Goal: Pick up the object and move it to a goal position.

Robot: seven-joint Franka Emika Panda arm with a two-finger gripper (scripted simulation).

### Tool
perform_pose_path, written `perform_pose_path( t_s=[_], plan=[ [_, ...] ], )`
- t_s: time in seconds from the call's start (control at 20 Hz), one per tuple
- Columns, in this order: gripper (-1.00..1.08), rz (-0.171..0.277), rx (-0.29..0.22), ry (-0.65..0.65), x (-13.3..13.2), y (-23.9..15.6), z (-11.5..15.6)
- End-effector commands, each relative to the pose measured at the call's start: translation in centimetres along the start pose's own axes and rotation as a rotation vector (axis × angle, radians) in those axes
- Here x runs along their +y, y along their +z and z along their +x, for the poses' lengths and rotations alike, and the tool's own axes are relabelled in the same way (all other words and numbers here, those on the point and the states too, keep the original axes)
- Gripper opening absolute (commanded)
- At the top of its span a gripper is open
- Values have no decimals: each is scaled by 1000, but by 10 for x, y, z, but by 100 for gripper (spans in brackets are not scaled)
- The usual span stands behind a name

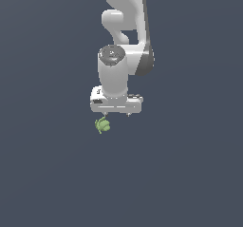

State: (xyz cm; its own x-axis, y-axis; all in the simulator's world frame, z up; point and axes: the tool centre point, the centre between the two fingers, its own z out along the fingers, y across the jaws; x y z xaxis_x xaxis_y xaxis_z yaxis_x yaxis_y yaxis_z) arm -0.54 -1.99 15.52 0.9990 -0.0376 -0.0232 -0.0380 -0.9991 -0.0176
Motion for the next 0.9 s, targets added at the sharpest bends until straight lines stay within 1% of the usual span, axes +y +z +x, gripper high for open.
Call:
perform_pose_path(
  t_s=[0.0,0.15,0.45,0.85],
  plan=[
    [100,0,0,0,0,0,0],
    [100,1,1,10,3,-2,-1],
    [100,7,6,61,18,-13,-4],
    [100,5,6,38,20,-11,-4]
  ],
)
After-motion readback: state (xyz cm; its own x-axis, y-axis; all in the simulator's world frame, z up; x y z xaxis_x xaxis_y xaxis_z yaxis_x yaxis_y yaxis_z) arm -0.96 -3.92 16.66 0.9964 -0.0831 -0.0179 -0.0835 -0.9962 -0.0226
